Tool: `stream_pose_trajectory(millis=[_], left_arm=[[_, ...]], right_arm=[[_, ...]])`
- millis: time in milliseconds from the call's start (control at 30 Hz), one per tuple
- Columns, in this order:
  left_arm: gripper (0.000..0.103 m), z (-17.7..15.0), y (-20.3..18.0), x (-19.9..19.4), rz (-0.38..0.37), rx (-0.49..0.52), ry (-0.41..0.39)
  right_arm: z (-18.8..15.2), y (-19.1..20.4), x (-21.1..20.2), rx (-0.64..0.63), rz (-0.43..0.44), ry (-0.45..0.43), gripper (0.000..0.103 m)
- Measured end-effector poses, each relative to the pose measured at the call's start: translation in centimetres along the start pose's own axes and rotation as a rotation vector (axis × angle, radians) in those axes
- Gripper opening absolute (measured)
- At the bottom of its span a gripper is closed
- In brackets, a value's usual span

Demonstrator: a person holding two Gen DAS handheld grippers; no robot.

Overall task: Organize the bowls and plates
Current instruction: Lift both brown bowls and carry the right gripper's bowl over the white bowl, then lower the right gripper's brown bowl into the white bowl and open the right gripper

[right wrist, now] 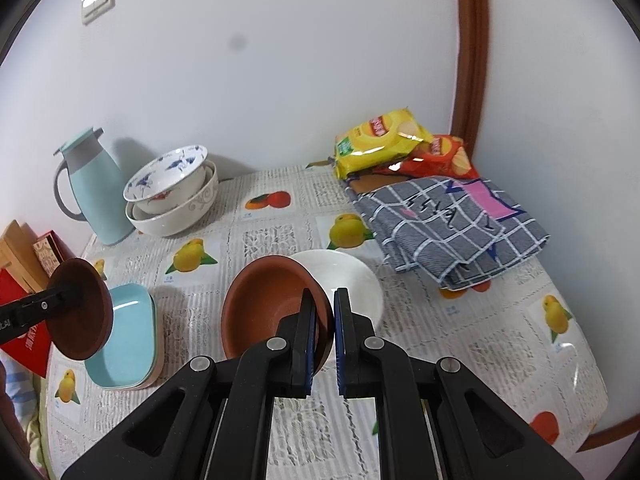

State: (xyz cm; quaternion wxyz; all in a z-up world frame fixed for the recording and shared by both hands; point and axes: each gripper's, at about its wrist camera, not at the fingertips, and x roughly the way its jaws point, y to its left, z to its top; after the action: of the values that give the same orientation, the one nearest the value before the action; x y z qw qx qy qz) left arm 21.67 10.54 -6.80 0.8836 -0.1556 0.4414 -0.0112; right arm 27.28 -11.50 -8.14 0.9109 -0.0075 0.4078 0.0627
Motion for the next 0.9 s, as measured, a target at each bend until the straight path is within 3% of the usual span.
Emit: stream_pose_trajectory(millis=[900], left_arm=[[0.009,1.5,1.4,5.3,0.0,0.0,0.074]], right_arm=[[-0.7,-1.3,9.5,-0.009,-0.058,0.134,0.009]])
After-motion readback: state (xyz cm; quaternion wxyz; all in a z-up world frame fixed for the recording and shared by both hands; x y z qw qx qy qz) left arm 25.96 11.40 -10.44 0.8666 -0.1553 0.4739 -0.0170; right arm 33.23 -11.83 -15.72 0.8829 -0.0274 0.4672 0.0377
